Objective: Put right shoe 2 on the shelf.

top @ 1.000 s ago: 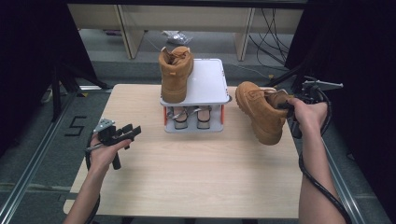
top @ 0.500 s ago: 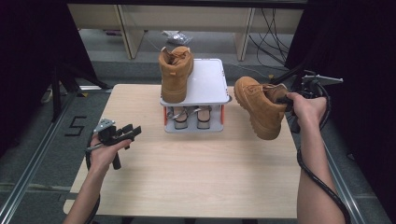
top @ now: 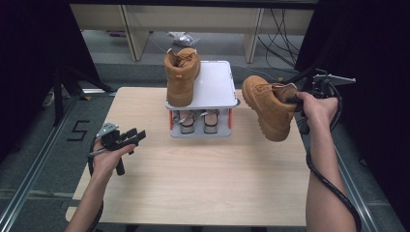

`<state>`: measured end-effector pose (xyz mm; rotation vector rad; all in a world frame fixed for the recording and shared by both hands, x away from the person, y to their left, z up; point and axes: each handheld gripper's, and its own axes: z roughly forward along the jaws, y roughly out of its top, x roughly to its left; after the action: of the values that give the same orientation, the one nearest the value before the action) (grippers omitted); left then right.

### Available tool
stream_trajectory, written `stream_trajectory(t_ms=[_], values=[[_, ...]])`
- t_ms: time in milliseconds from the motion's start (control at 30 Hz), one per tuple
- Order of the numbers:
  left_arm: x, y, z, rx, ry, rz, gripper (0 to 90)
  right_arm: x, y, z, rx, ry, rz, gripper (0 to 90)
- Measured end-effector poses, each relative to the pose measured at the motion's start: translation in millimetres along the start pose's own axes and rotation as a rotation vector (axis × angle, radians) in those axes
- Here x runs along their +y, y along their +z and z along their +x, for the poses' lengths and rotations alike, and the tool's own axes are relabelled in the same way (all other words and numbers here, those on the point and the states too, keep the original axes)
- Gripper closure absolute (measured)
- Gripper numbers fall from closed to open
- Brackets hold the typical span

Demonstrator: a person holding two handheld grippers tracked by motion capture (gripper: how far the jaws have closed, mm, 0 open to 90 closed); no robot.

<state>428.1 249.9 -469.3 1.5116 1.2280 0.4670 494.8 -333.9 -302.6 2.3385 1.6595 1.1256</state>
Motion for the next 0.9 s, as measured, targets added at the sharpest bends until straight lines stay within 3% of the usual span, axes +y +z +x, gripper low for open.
stream_trajectory(t_ms=[67, 100, 133, 200, 233, 333, 400, 500, 600, 900], values=[[0.3, -0.3, 0.2, 0.0, 0.0, -0.002, 52.5, -0.1, 0.2, 2.4, 0.012, 0.024, -0.002, 82.3], [0.3, -0.3, 0.2, 0.0, -0.001, -0.004, 52.5, 0.1, 0.4, 1.7, 0.067, 0.026, -0.01, 82.3], [0.2, -0.3, 0.3, 0.0, -0.001, -0.003, 52.5, 0.3, 0.2, 3.1, 0.073, 0.031, -0.015, 82.3], [0.1, -0.3, 0.6, 0.0, 0.0, -0.002, 52.5, 0.8, 0.9, 3.5, 0.067, 0.02, -0.023, 82.3], [0.1, -0.4, 0.8, -0.001, 0.0, -0.002, 52.5, 1.9, -0.2, 6.4, 0.022, 0.023, -0.014, 82.3], [0.2, -0.6, 1.1, -0.001, -0.001, -0.002, 52.5, 3.6, -0.9, 8.9, 0.024, 0.026, -0.017, 82.3], [0.1, -0.5, 1.3, 0.001, -0.002, -0.002, 52.5, 3.4, 1.0, 9.2, 0.054, 0.027, -0.059, 82.3], [0.2, -0.5, 1.4, 0.001, -0.002, -0.002, 52.5, 5.8, -2.8, 12.1, 0.029, 0.029, -0.025, 82.3], [0.4, -0.5, 1.3, 0.002, -0.002, -0.003, 52.5, 7.4, -3.8, 14.3, 0.029, 0.031, -0.03, 82.3], [-0.1, -0.2, 1.5, 0.0, -0.002, -0.004, 52.5, 12.3, -6.5, 22.2, 0.062, 0.022, -0.042, 82.2]])
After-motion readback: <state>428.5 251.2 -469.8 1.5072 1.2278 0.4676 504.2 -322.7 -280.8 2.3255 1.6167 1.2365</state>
